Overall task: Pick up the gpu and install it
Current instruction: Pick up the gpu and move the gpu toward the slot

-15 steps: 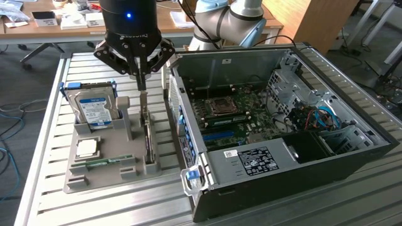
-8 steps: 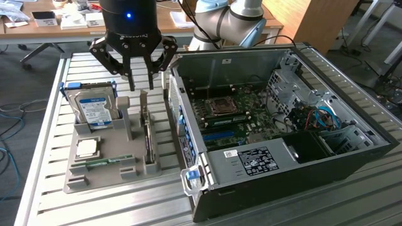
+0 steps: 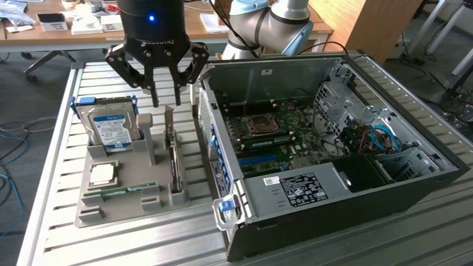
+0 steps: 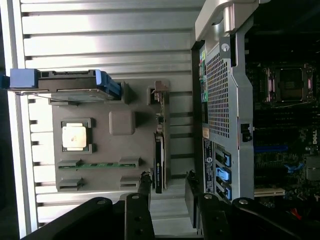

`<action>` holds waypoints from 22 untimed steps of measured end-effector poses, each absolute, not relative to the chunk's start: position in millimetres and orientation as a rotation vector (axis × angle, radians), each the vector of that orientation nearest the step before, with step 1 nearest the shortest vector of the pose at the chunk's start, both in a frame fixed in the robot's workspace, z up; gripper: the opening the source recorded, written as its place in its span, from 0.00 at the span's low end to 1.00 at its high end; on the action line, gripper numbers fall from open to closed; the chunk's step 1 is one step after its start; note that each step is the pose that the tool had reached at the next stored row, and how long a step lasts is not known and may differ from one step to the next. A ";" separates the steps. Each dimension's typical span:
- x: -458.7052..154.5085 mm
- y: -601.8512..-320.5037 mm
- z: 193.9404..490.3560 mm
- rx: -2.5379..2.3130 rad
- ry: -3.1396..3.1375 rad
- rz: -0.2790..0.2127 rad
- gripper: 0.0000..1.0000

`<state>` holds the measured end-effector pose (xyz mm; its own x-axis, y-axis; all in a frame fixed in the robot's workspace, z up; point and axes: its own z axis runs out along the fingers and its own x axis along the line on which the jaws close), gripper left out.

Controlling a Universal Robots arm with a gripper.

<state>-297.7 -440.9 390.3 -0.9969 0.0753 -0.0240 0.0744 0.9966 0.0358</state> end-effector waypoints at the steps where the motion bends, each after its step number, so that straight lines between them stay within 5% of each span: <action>1: -297.7 -440.9 390.3 0.117 3.114 0.054 0.41; 22: -297.7 -440.9 365.8 0.117 3.114 0.054 0.41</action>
